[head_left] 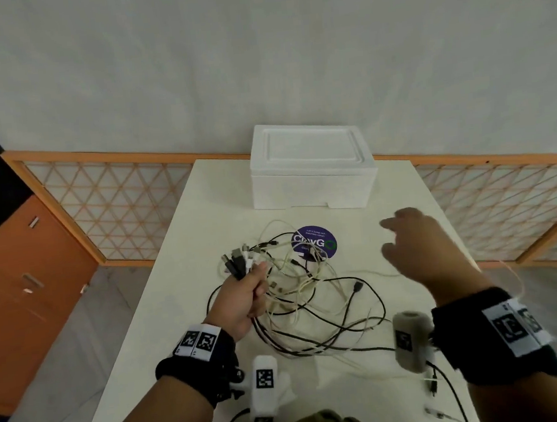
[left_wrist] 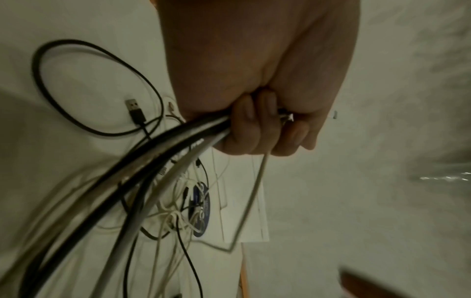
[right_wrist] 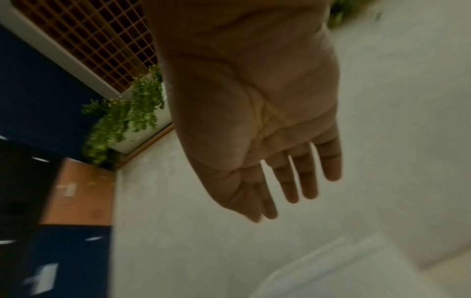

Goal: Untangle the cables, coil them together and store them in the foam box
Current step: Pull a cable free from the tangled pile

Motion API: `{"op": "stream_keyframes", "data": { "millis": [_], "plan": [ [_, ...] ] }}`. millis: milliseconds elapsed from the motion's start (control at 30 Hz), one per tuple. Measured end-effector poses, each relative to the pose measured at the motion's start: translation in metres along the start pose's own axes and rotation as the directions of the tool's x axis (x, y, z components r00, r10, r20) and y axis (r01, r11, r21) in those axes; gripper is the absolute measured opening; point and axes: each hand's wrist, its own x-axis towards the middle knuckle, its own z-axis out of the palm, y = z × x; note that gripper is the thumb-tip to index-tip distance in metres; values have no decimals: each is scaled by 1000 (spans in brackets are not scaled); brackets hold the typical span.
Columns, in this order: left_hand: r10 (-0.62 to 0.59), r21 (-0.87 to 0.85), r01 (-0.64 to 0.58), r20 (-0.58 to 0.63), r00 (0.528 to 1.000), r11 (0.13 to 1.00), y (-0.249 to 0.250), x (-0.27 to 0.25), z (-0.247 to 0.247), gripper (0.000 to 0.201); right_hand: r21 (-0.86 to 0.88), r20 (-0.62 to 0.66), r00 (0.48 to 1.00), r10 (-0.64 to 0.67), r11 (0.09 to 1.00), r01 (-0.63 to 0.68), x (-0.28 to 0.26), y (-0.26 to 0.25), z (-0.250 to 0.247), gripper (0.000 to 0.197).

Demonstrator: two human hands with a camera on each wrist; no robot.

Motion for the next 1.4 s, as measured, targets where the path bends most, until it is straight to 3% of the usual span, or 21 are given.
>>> {"op": "stream_keyframes", "data": {
  "millis": [67,133,233,333,433,567,800,900,1000,1100,1233,1367,1400],
  "plan": [
    [38,-10,-37,61,997,999,3,-7,9,33,180,39,952,-302,940,291,-8,-48,17,43],
    [89,10,-90,96,991,996,6,-11,15,35,261,154,856,-493,856,446,-17,-85,41,40],
    [169,4,-169,68,983,986,11,-14,13,36,336,297,779,-553,824,457,-22,-107,71,25],
    [196,-25,-197,-36,980,980,12,-15,7,32,345,245,791,-561,813,470,-24,-111,83,37],
    [205,-2,-206,-66,977,979,8,-16,5,32,357,193,783,-591,786,505,-26,-114,89,41],
    [241,39,-239,-58,969,970,6,-18,2,56,418,189,808,-559,790,448,-32,-114,91,33],
    [196,-150,-193,0,981,970,8,-21,11,48,454,214,809,-548,789,414,-36,-110,88,36],
    [210,-220,-212,-30,977,952,9,-17,9,51,435,258,827,-499,825,362,-35,-99,89,39],
    [150,-361,-169,-79,985,917,11,-13,2,58,482,296,847,-441,835,266,-32,-77,93,35],
    [73,-513,-115,-102,992,850,13,-9,-18,55,346,381,846,-372,906,243,-24,-40,95,35],
    [51,-529,-118,-140,989,841,14,-6,-46,56,144,425,882,-205,977,158,-18,27,103,36],
    [52,-484,-97,-105,993,869,13,-9,-50,57,-105,444,896,18,994,32,-15,76,111,59],
    [46,-480,-88,-99,994,873,14,-10,-50,57,-157,443,895,50,987,22,-14,87,114,78]
  ]
}}
